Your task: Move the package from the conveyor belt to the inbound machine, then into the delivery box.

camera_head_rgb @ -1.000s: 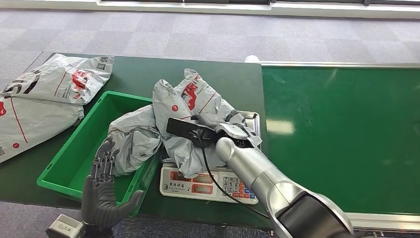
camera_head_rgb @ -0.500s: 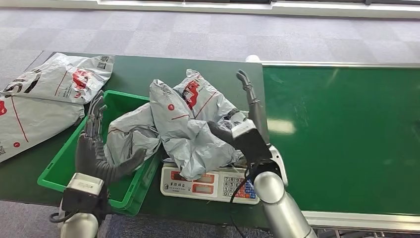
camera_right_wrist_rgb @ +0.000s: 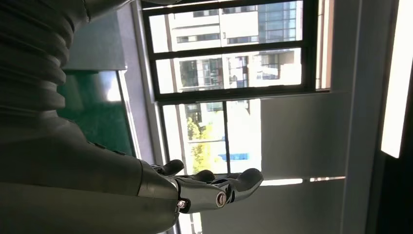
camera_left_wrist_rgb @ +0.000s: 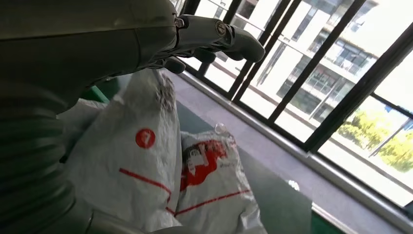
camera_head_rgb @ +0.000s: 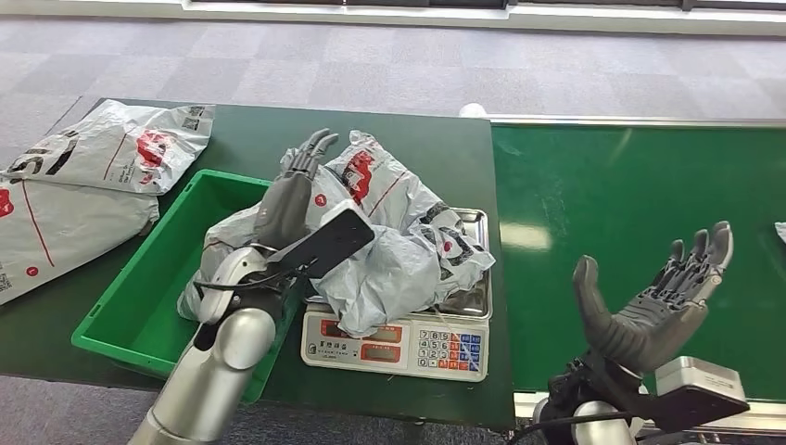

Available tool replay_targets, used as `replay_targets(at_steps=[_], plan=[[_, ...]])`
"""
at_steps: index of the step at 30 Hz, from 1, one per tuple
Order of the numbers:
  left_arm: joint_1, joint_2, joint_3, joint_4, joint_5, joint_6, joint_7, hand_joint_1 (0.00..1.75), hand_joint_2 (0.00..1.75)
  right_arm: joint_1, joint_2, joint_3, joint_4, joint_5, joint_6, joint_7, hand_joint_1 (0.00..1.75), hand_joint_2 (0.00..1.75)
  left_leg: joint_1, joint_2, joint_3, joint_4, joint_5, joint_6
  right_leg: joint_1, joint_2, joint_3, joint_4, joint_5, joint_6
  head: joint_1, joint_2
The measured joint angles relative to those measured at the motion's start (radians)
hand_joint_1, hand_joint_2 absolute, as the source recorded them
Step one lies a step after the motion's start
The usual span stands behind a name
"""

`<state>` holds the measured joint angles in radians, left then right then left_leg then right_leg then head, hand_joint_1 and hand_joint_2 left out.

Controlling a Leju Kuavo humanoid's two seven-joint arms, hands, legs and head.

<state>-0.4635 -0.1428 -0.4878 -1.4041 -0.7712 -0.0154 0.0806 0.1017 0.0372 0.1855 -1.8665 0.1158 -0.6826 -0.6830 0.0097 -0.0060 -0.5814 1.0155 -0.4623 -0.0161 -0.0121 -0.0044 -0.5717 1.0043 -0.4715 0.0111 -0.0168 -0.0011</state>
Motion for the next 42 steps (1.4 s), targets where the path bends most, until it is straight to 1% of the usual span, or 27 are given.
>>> replay_targets(at_steps=[2,5,8,12,15,18,19,20,23,24,27,30,33,35,37,42], plan=[[-0.050,-0.034,-0.028,0.168,-0.039,-0.007,0.012,0.00,1.75,0.038,-0.015,-0.004,0.000,-0.037,-0.007,-0.010,0.00,1.75,-0.001,0.002,0.000,0.000,0.000,0.000,-0.001,0.002,-0.001,0.000,0.001,0.001,0.000,0.000],[-0.105,-0.097,-0.062,0.422,-0.080,-0.029,0.013,0.00,1.75,0.070,-0.029,-0.003,0.000,-0.036,-0.008,-0.013,0.00,1.75,-0.001,0.003,0.000,0.000,0.000,0.000,-0.001,0.004,-0.001,0.000,0.001,0.002,0.000,0.000],[-0.133,-0.146,-0.081,0.607,-0.098,-0.071,0.028,0.00,1.75,0.076,-0.037,0.009,0.003,-0.030,0.002,-0.007,0.00,1.75,-0.001,0.003,-0.001,0.000,0.000,0.000,-0.001,0.004,-0.001,0.000,0.001,0.002,0.000,0.000],[-0.177,-0.187,-0.093,0.761,-0.117,-0.097,0.061,0.00,1.75,0.073,-0.041,0.029,0.019,-0.024,0.027,0.017,0.00,1.75,-0.001,0.002,0.000,0.000,0.000,0.000,0.000,0.003,0.001,0.000,0.000,0.002,0.000,0.000],[-0.208,-0.202,-0.098,0.826,-0.121,-0.098,0.066,0.00,1.75,0.072,-0.041,0.040,0.031,-0.023,0.032,0.021,0.00,1.75,-0.001,0.000,0.001,-0.001,0.000,0.001,0.000,0.001,0.004,0.000,-0.001,0.002,0.000,0.000],[-0.228,-0.211,-0.100,0.864,-0.122,-0.098,0.066,0.00,1.75,0.072,-0.041,0.044,0.040,-0.022,0.033,0.022,0.00,1.75,-0.001,0.000,0.003,-0.001,-0.001,0.001,0.000,0.001,0.005,0.000,-0.001,0.002,0.000,0.000],[-0.232,-0.212,-0.101,0.871,-0.122,-0.098,0.066,0.00,1.75,0.072,-0.041,0.045,0.042,-0.021,0.033,0.022,0.00,1.75,-0.001,0.000,0.003,-0.001,-0.001,0.001,0.000,0.001,0.006,0.000,-0.001,0.002,0.000,0.000],[-0.236,-0.212,-0.103,0.878,-0.122,-0.098,0.066,0.23,1.75,0.072,-0.041,0.045,0.044,-0.021,0.033,0.022,0.00,1.75,-0.001,0.000,0.004,-0.001,-0.001,0.002,-0.001,0.001,0.007,0.000,-0.001,0.002,0.000,0.000],[-0.243,-0.212,-0.108,0.893,-0.123,-0.106,0.068,1.54,1.75,0.072,-0.041,0.045,0.050,-0.019,0.037,0.023,0.00,1.75,-0.001,0.000,0.006,-0.001,-0.001,0.002,-0.001,0.001,0.008,0.000,-0.001,0.002,0.000,0.000],[-0.243,-0.212,-0.109,0.897,-0.122,-0.112,0.067,1.75,1.75,0.072,-0.041,0.045,0.051,-0.017,0.040,0.024,0.00,1.75,-0.001,0.000,0.006,-0.001,-0.001,0.002,-0.001,0.001,0.009,0.000,-0.001,0.002,0.000,0.000],[-0.241,-0.211,-0.108,0.907,-0.103,-0.114,0.051,1.75,1.75,0.072,-0.041,0.045,0.055,-0.007,0.047,0.032,0.00,1.75,-0.001,0.000,0.006,-0.001,-0.002,0.003,-0.001,0.000,0.011,0.000,-0.002,0.003,0.000,0.000],[-0.231,-0.205,-0.090,0.904,-0.071,-0.059,0.009,1.75,1.75,0.074,-0.041,0.045,0.057,0.003,0.045,0.037,0.00,1.75,-0.001,0.000,0.007,-0.001,-0.002,0.004,-0.001,0.000,0.012,0.000,-0.002,0.004,0.000,0.000],[-0.203,-0.191,-0.043,0.851,-0.009,0.006,-0.058,1.75,1.75,0.087,-0.041,0.045,0.056,0.015,0.032,0.042,0.00,1.75,-0.001,0.001,0.008,-0.001,-0.001,0.004,-0.001,0.001,0.010,0.000,-0.001,0.003,0.000,0.000],[-0.171,-0.178,-0.005,0.772,0.054,0.040,-0.101,1.75,1.75,0.102,-0.040,0.045,0.055,0.028,0.025,0.047,0.00,1.75,-0.001,0.000,0.006,-0.001,0.000,0.003,-0.001,0.001,0.009,0.000,-0.001,0.003,0.000,0.000],[-0.135,-0.159,0.030,0.664,0.121,0.065,-0.128,1.75,1.75,0.118,-0.039,0.045,0.049,0.044,0.019,0.051,0.00,1.75,-0.001,0.001,0.004,-0.001,0.000,0.003,-0.001,0.002,0.006,0.001,-0.001,0.003,0.000,0.000],[-0.042,-0.086,0.098,0.331,0.281,0.129,-0.171,1.75,1.75,0.165,-0.033,0.043,0.027,0.064,0.000,0.051,0.00,1.75,-0.001,0.001,0.001,-0.001,0.000,0.002,0.000,0.004,0.002,0.001,-0.001,0.003,0.000,0.000]])
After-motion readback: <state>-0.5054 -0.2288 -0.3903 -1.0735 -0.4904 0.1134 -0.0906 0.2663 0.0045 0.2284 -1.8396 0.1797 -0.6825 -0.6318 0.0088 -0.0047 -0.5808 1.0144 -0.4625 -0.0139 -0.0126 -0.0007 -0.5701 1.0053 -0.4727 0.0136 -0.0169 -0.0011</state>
